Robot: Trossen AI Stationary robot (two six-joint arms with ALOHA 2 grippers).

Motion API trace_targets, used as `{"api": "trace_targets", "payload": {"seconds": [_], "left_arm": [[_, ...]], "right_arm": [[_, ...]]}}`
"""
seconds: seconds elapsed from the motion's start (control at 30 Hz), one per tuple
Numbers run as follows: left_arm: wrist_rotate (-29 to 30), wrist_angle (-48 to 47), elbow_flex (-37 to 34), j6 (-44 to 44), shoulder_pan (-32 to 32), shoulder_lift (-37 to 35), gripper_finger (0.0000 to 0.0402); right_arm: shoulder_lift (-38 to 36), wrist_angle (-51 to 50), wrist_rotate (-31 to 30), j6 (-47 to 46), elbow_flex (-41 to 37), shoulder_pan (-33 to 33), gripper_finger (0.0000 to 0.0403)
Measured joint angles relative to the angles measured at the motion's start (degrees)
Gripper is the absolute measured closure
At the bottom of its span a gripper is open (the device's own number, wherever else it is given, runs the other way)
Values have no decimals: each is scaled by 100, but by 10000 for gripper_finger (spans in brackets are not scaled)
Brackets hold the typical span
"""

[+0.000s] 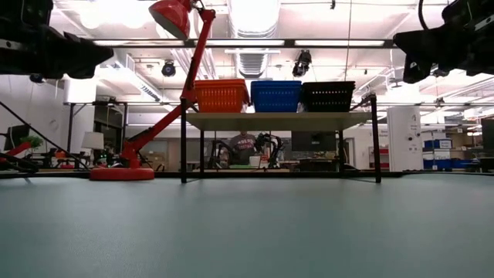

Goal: Stack baskets on shelf by color
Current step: Return to Home Position

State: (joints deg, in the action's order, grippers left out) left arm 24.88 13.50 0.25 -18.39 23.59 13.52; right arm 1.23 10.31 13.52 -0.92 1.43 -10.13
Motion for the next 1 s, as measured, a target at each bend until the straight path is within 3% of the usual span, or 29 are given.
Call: {"api": "trace_targets", "payload": {"seconds": [1.0], "left_arm": [[0,2,0,0,-2,290,398]], "right_arm": [[0,-24,0,390,7,0,394]]}}
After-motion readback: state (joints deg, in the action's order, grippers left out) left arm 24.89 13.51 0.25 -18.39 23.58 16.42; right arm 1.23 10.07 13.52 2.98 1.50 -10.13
